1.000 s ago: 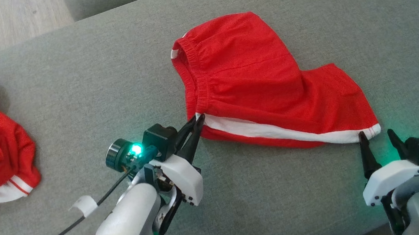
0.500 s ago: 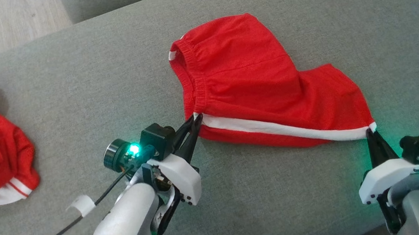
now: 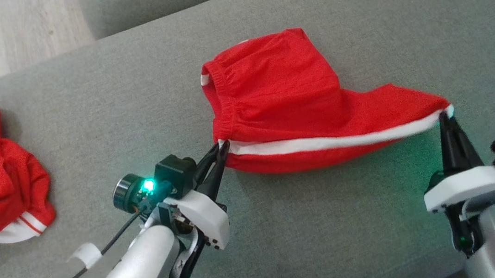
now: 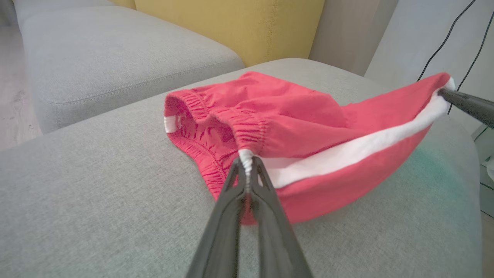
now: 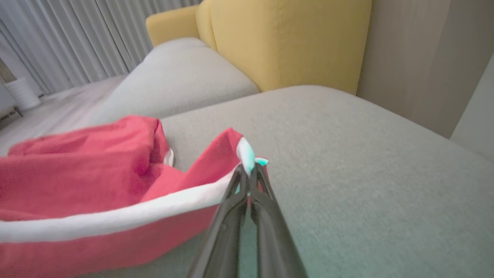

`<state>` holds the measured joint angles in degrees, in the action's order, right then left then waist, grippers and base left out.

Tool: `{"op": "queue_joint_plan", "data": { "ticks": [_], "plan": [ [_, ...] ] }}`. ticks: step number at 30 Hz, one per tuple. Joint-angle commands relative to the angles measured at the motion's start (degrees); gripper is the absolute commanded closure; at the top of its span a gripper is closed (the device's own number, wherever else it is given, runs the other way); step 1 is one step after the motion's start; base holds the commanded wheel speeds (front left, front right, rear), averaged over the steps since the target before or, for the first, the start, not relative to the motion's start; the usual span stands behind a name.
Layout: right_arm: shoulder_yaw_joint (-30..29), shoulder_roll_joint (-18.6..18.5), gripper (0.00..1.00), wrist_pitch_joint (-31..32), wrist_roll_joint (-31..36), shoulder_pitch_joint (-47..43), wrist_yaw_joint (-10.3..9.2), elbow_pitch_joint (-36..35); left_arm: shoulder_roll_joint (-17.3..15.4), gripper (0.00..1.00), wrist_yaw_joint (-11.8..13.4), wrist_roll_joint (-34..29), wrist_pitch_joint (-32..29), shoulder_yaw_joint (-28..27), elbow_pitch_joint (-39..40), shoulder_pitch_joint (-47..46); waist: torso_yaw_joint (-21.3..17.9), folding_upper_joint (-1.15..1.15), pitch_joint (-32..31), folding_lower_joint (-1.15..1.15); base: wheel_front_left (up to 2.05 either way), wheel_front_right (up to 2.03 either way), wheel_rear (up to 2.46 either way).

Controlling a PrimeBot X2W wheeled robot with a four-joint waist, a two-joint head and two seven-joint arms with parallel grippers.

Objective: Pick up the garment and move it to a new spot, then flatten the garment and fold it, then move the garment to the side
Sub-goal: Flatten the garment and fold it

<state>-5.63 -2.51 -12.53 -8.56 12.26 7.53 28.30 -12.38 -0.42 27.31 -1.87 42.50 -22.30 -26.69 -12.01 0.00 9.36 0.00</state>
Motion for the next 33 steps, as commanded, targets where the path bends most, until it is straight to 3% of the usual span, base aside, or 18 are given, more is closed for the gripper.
{"op": "queue_joint_plan", "data": {
  "ticks": [1,6,11,22,33],
  "plan": [
    [1.9,-0.4,1.00,-1.0,-2.5,0.8,-0.04,-3.4,-1.6,1.00,0.4,0.4,0.5,-2.7,2.4,-1.9,0.3,0.00,-0.7,0.00,0.00,0.00,0.00],
    [4.9,-0.4,1.00,-0.6,-9.2,2.8,-0.04,-9.6,-3.8,1.00,0.2,0.5,-0.7,-4.1,4.5,-4.8,1.0,0.00,-2.8,0.00,0.00,0.00,0.00],
    [6.0,-0.4,1.00,2.0,-11.1,8.4,-0.04,-16.4,-6.2,1.00,-1.7,-0.1,-3.7,-5.3,6.1,-12.5,1.8,0.00,-5.4,0.00,0.00,0.00,0.00],
    [5.6,-0.4,1.00,9.0,-3.7,24.3,-0.04,-24.5,-7.0,1.00,-3.7,2.1,-5.8,-10.1,5.0,-27.8,2.8,0.00,-10.3,0.00,0.00,0.00,0.00],
    [6.1,-2.2,1.00,16.5,-1.2,14.4,-0.04,-30.8,-10.2,1.00,-3.4,6.3,-9.6,-9.8,11.7,-18.7,5.6,0.00,-11.5,0.00,0.00,0.00,0.00]
  ]
}}
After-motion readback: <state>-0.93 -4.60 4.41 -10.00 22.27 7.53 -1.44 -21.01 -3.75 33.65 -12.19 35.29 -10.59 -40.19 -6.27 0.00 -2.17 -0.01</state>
